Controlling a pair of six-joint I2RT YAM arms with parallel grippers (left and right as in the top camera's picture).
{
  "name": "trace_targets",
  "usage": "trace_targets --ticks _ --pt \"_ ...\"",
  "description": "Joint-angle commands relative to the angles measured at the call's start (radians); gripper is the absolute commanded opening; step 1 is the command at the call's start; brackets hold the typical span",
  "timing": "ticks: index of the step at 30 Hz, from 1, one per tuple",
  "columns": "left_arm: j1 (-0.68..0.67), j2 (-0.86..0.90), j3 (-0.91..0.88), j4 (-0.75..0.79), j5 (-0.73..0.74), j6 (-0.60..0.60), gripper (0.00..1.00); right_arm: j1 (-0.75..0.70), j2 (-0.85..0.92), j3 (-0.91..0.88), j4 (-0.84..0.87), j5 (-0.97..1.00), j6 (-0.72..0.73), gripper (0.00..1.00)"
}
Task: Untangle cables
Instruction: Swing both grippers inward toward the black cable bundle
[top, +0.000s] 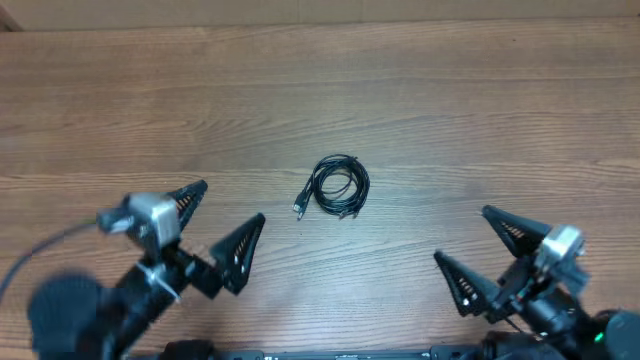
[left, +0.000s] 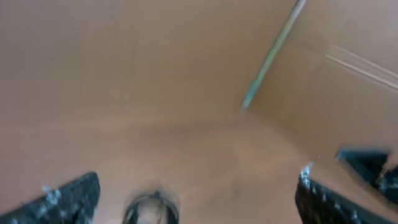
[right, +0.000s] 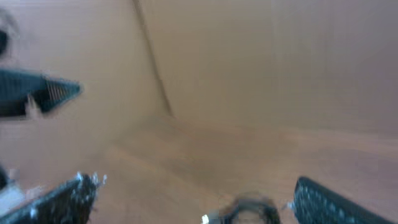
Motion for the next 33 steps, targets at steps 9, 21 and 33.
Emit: trace_targets --ticks 9,21,33 --pt "0.005 0.422 0.246 -0.407 0.147 -0.016 1.00 -0.014 0.522 0.346 -0.601 -0.259 -0.117 1.00" --pt "-0.121 0.749 0.241 -0.576 -0.207 -0.064 1.00 0.172 0.898 0.335 -0.592 0.090 0.002 0.82" --pt "-0.247 1.049 0.241 -0.504 -0.289 -0.101 1.00 0.496 1.275 0.351 -0.307 0.444 0.330 0.70"
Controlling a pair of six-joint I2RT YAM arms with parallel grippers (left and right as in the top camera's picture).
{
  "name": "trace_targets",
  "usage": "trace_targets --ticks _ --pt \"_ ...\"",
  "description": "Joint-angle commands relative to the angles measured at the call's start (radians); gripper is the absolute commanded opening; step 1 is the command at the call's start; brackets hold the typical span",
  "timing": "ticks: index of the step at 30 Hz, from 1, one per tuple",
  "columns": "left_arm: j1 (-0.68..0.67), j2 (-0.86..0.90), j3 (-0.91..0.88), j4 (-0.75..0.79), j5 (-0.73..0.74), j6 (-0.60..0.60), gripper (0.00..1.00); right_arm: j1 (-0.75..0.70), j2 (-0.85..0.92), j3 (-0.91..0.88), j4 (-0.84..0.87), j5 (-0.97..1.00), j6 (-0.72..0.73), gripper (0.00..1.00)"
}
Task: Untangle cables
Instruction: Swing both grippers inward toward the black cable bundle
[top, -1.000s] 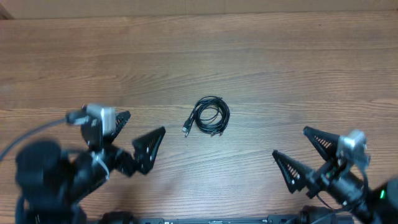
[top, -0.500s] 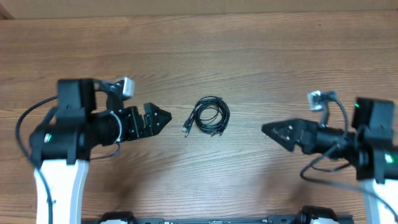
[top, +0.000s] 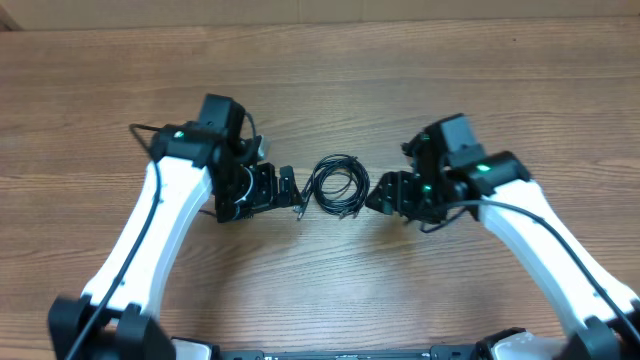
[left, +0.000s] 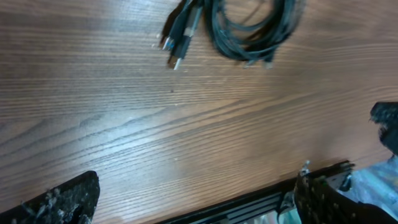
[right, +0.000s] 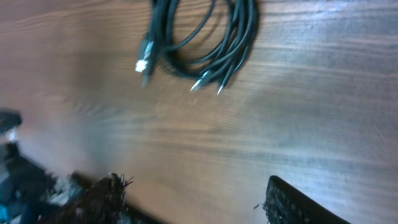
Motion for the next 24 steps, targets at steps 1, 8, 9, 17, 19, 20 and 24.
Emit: trace_targets --ticks 1,8,9,17,19,20,24 --pt "-0.003 0.066 0.012 0.000 -0.032 -0.017 1.00 0.007 0.063 0.018 0.046 0.034 0.091 0.69" --pt "-0.003 0.182 0.012 0.008 -0.032 -0.017 1.00 0.007 0.169 0.164 0.001 0.022 0.076 0.59" --pt "-0.003 0.193 0.012 0.008 -0.031 -0.017 1.00 0.007 0.180 0.196 0.000 0.023 0.076 0.56" --pt "-0.003 0.239 0.012 0.008 -0.032 -0.017 1.00 0.007 0.245 0.235 0.122 0.269 0.227 0.49" --pt "-0.003 0.241 0.012 0.008 -0.032 -0.017 1.00 0.007 0.277 0.235 0.157 0.256 0.239 0.49" --pt "-0.003 0.241 0.012 0.008 -0.032 -0.017 0.99 0.007 0.292 0.235 0.175 0.250 0.238 0.49" --pt "-0.003 0.241 0.012 0.008 -0.032 -0.017 1.00 0.007 0.353 0.235 0.220 0.249 0.217 0.49"
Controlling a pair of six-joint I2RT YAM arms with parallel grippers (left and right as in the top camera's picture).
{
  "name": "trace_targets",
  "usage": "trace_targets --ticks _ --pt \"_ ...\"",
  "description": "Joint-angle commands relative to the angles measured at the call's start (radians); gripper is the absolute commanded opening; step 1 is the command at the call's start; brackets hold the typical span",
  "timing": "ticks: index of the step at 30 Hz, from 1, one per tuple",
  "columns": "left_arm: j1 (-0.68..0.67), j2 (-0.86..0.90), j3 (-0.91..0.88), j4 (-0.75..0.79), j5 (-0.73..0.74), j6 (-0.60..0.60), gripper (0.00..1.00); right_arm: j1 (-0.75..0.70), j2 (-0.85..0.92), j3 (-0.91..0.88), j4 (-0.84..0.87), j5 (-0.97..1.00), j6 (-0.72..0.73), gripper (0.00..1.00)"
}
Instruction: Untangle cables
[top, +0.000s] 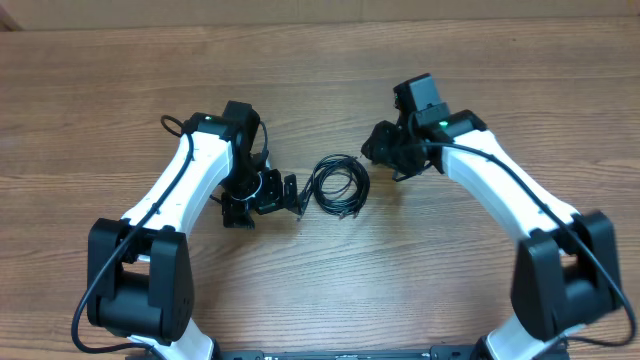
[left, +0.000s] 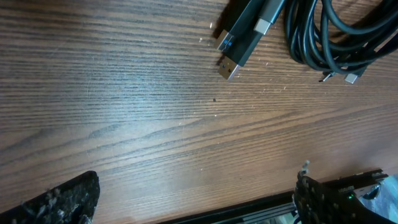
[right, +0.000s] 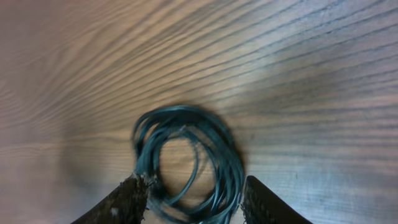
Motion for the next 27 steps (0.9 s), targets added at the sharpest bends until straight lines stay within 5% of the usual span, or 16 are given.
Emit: trace_targets --ticks 1,8,19,21,24,27 --pt "-0.003 0.013 0.012 0.001 -0.006 -0.014 1.00 0.003 0.040 0.008 0.014 0.032 -0.003 0.49" --pt "-0.003 0.013 0.012 0.004 -0.006 -0.014 0.99 0.003 0.106 0.002 0.006 0.048 -0.055 0.37" --pt "-0.003 0.013 0.012 0.004 -0.006 -0.014 0.99 0.058 0.217 -0.010 0.026 -0.040 -0.137 0.37" --pt "-0.003 0.013 0.012 0.004 -0.006 -0.014 0.99 0.060 0.217 -0.010 0.029 -0.040 -0.137 0.29" --pt "-0.003 0.013 0.012 0.004 -0.006 -0.014 1.00 0.060 0.217 -0.009 0.024 -0.040 -0.136 0.04" --pt "-0.003 0.013 0.012 0.004 -0.006 -0.014 1.00 0.060 0.212 0.019 -0.024 -0.043 -0.136 0.04"
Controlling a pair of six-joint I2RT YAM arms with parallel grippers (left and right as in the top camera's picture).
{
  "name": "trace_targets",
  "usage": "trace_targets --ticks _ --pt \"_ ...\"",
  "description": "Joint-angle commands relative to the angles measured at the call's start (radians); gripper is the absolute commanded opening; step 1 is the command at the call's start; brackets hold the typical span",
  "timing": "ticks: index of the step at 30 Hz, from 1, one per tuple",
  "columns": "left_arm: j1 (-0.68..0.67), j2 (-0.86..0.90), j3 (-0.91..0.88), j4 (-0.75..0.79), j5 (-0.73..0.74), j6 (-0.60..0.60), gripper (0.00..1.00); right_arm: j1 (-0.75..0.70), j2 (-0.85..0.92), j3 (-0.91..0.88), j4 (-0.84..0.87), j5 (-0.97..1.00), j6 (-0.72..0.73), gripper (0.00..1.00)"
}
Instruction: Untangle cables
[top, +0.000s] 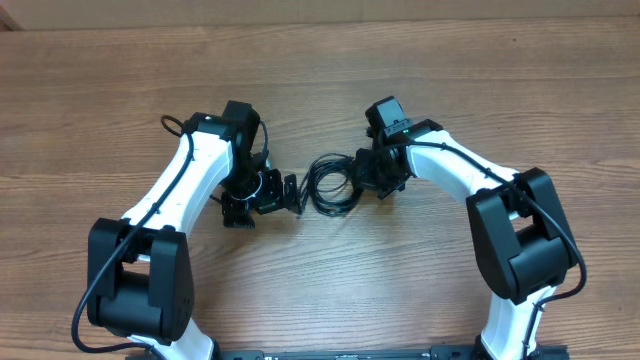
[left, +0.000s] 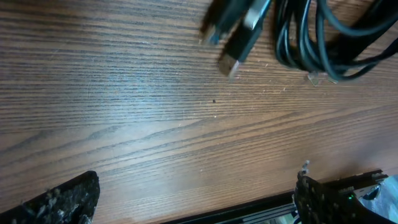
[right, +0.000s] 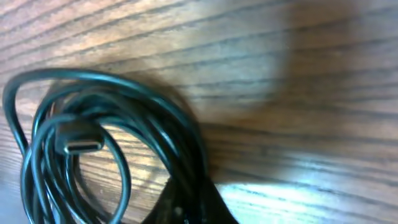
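Observation:
A small coil of black cable (top: 332, 185) lies at the middle of the wooden table. In the left wrist view its USB plugs (left: 239, 31) are blurred and the coil (left: 311, 43) is at the top right. My left gripper (top: 262, 200) (left: 196, 199) stands open just left of the plugs, touching nothing. My right gripper (top: 372, 182) (right: 196, 208) is down at the coil's right side, its jaws together on the strands (right: 124, 124). A small plug (right: 81, 147) lies inside the loop.
The wood-grain table (top: 500, 80) stretches all round the coil. A cardboard wall (top: 320, 10) runs along the far edge. A black rail (left: 249, 211) marks the front edge near the left gripper.
My right gripper came from above and right of the coil down onto its right side and shut on the strands. The coil and its plugs shifted slightly. The left gripper has not moved.
Both grippers stood open near the table's front edge with the coil untouched at the centre. Then they were either side of the coil. Then the left stayed beside the plugs while the right sat past the coil's far right. Now the right holds the coil.

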Motion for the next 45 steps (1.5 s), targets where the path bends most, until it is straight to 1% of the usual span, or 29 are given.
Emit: trace_targets --ticks 1,7,9,11,13,15,18,22,25,29,34,37,39,42,45 --pt "-0.003 0.013 0.012 0.001 -0.006 -0.014 0.99 -0.003 0.004 0.038 -0.051 0.001 -0.005 0.04" --pt "-0.003 0.013 0.012 0.000 0.006 -0.014 1.00 -0.005 -0.044 0.243 -0.291 -0.017 -0.014 0.04" --pt "-0.003 0.013 0.012 0.000 0.013 -0.023 1.00 0.003 -0.059 0.330 -0.377 -0.095 -0.064 0.04" --pt "-0.003 0.013 0.012 0.000 0.013 -0.056 0.99 0.009 -0.074 0.406 -0.441 -0.196 -0.116 0.04" --pt "-0.003 0.013 0.012 -0.001 0.013 -0.100 0.99 0.013 -0.091 0.464 -0.482 -0.277 -0.132 0.04" --pt "-0.003 0.013 0.012 -0.004 0.013 -0.147 0.99 0.013 -0.107 0.494 -0.490 -0.325 -0.132 0.04" --pt "-0.003 0.013 0.012 -0.004 0.013 -0.184 1.00 0.013 -0.128 0.502 -0.491 -0.367 -0.132 0.04" --pt "-0.003 0.013 0.012 -0.008 0.013 -0.186 1.00 0.012 -0.146 0.505 -0.493 -0.478 -0.132 0.04" --pt "-0.003 0.013 0.012 -0.008 0.013 -0.186 0.99 0.011 -0.162 0.545 -0.509 -0.532 -0.132 0.04" --pt "-0.003 0.013 0.012 -0.008 0.013 -0.186 0.99 0.011 -0.183 0.647 -0.549 -0.540 -0.132 0.04" --pt "-0.007 0.013 0.012 -0.008 0.013 -0.186 1.00 0.011 -0.190 0.830 -0.608 -0.538 -0.132 0.04" --pt "-0.006 0.013 0.012 -0.007 0.012 -0.186 0.99 0.011 -0.190 0.932 -0.630 -0.513 -0.132 0.04" --pt "-0.006 0.013 0.012 -0.006 0.012 -0.186 0.99 0.013 -0.190 0.971 -0.642 -0.429 -0.132 0.06" --pt "-0.007 0.013 0.012 -0.007 0.011 -0.186 1.00 0.014 -0.190 0.977 -0.691 -0.179 -0.118 0.06" --pt "-0.007 0.013 0.012 -0.006 0.011 -0.186 1.00 0.014 -0.186 0.948 -0.767 0.115 -0.013 0.05"
